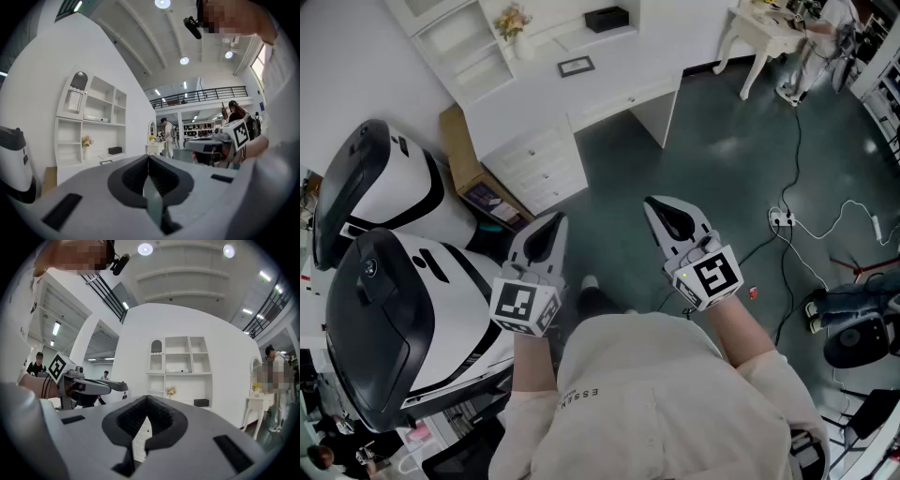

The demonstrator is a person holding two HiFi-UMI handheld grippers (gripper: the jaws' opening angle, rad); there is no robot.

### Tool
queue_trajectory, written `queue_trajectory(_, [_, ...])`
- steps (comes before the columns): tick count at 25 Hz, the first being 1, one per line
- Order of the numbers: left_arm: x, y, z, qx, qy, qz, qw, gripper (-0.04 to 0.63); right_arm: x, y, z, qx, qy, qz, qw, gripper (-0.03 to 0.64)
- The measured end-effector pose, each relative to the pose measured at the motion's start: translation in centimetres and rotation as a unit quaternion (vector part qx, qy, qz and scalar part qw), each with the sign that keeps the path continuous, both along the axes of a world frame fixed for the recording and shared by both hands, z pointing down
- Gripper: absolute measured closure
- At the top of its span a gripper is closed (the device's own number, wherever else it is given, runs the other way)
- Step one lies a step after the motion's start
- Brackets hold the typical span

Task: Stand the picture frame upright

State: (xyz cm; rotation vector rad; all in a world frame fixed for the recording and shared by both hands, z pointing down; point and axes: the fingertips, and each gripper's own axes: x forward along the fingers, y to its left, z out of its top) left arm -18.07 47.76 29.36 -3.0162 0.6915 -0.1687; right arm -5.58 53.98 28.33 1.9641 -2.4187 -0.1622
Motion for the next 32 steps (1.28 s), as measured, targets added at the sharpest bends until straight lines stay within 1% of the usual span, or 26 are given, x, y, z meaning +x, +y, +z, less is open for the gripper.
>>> queue_trajectory(9, [0.5,1.5,0.6,-0.003,-0.007,0.01,0.9999,0.594,0.3,1.0,0.6,-0.007,-0.011,0.001,1.0,0.602])
queue_trajectory(12, [0.4,1.7,0.8,-0.005,-0.006,0.012,0.9999,0.594,0.6,1.2,0.8,-0.007,-0.019,0.009,1.0,0.601])
queue_trajectory(15, [0.4,2.0,1.3,-0.016,-0.006,0.025,0.9996,0.594,0.6,1.4,1.2,-0.01,-0.033,0.011,0.999,0.601])
queue_trajectory(18, [0.7,2.1,1.9,-0.029,0.002,0.032,0.9991,0.592,0.4,1.6,1.6,-0.011,-0.022,0.001,1.0,0.601])
queue_trajectory(20, [1.0,1.8,2.0,-0.025,0.007,0.025,0.9994,0.546,0.4,1.6,2.0,-0.02,-0.007,-0.003,1.0,0.6])
queue_trajectory(21, [1.2,1.7,2.1,-0.023,0.005,0.024,0.9994,0.473,0.3,1.6,2.2,-0.026,-0.005,-0.009,1.0,0.588])
queue_trajectory(22, [1.5,1.6,2.2,-0.023,0.002,0.027,0.9994,0.4,0.2,1.5,2.3,-0.032,-0.005,-0.016,0.999,0.477])
queue_trajectory(23, [1.7,1.5,2.3,-0.025,0.0,0.031,0.9992,0.382,0.2,1.4,2.4,-0.035,-0.007,-0.021,0.999,0.408])
queue_trajectory(25, [2.1,1.1,2.6,-0.033,0.002,0.037,0.9988,0.381,0.5,1.0,2.6,-0.037,-0.007,-0.019,0.999,0.408])
queue_trajectory(28, [2.4,-0.2,2.7,-0.038,0.006,0.03,0.9988,0.382,1.4,0.1,2.6,-0.034,-0.006,-0.013,0.999,0.408])
queue_trajectory(32, [2.6,-2.7,3.1,-0.045,0.01,0.018,0.9988,0.382,2.6,-2.0,3.4,-0.051,-0.025,-0.012,0.998,0.408])
